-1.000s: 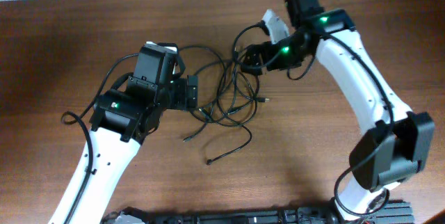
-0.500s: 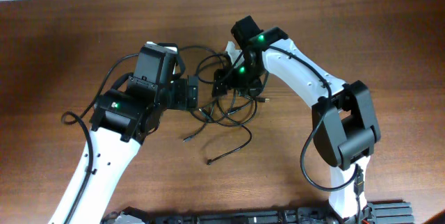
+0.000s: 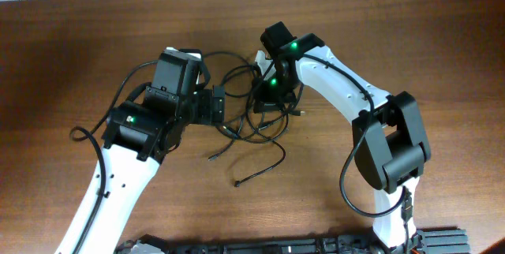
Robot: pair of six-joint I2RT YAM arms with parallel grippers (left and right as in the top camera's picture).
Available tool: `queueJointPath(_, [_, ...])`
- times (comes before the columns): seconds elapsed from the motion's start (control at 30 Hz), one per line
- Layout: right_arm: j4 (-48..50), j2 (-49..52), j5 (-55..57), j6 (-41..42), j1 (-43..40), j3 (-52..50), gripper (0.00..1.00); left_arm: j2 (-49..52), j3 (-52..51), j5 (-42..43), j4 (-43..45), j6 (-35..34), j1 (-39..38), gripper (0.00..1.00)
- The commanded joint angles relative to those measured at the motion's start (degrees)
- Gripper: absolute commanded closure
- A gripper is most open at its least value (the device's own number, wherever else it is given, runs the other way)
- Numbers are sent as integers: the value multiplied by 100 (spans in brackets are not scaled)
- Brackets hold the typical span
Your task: Untangle cables
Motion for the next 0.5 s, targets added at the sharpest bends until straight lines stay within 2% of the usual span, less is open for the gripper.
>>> queueJointPath(0.0, [-232, -400, -109, 4, -275, 529, 96, 15, 26, -83, 7, 4, -13, 1])
queueJointPath(0.13, [-850, -1078, -92, 4, -890, 2031, 96, 15, 26, -83, 7, 2, -11, 1])
queueJointPath(0.23, [-1349, -1480, 87, 2, -1211, 3668, 96, 15, 26, -83, 7, 4, -13, 2])
queueJointPath(0.33, [-1270, -1617, 131, 15, -1248, 5038, 96, 15, 26, -83, 7, 4, -11, 1])
queueJointPath(0.47, [-811, -1617, 564, 505, -1250, 6658, 96, 15, 26, -83, 7, 4, -13, 1])
